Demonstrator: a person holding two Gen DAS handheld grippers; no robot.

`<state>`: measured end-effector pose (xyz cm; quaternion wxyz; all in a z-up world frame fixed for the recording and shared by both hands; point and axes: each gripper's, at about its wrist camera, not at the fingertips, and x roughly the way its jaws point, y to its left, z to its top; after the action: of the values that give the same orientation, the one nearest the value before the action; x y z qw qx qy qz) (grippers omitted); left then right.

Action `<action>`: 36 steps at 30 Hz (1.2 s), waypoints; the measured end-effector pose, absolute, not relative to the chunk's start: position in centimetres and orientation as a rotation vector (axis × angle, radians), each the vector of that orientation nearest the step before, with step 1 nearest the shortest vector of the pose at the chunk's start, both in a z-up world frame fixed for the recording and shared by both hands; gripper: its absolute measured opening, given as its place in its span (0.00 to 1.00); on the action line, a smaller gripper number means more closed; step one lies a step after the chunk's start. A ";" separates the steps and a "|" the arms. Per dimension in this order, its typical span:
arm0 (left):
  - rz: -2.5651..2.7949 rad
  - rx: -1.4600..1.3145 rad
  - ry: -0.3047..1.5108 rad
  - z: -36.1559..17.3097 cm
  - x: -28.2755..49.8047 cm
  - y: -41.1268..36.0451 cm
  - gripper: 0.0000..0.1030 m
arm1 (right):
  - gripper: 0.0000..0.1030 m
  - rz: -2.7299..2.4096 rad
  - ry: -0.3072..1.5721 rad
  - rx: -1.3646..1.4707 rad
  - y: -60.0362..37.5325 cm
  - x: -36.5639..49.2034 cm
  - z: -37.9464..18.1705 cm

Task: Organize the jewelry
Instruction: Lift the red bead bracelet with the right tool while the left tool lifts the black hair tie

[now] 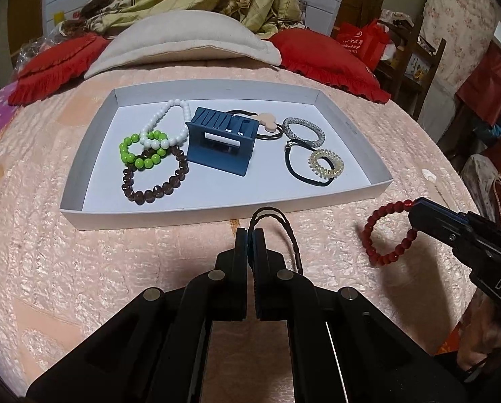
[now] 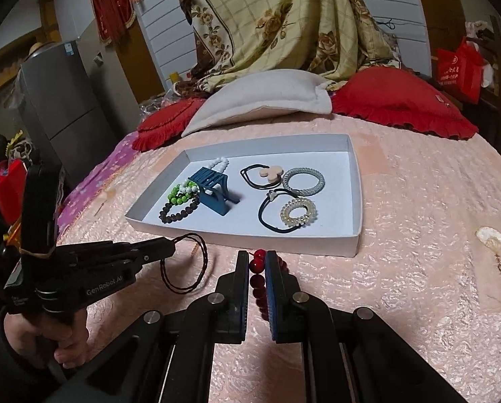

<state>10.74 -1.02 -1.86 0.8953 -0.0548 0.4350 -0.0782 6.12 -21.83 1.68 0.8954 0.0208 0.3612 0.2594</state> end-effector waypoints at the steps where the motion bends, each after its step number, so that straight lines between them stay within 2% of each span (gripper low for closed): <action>1: -0.159 -0.112 0.901 -1.9 10.8 -1.0 0.01 | 0.08 0.539 0.750 0.042 -21.7 6.2 1.7; 36: -0.134 -0.095 0.914 -2.3 11.0 -1.2 0.01 | 0.08 0.561 0.701 0.006 -19.2 5.7 2.1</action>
<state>10.98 -1.19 -2.32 0.8941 -0.0460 0.4408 -0.0645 5.68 -19.16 2.15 0.9010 0.0030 0.3388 0.2709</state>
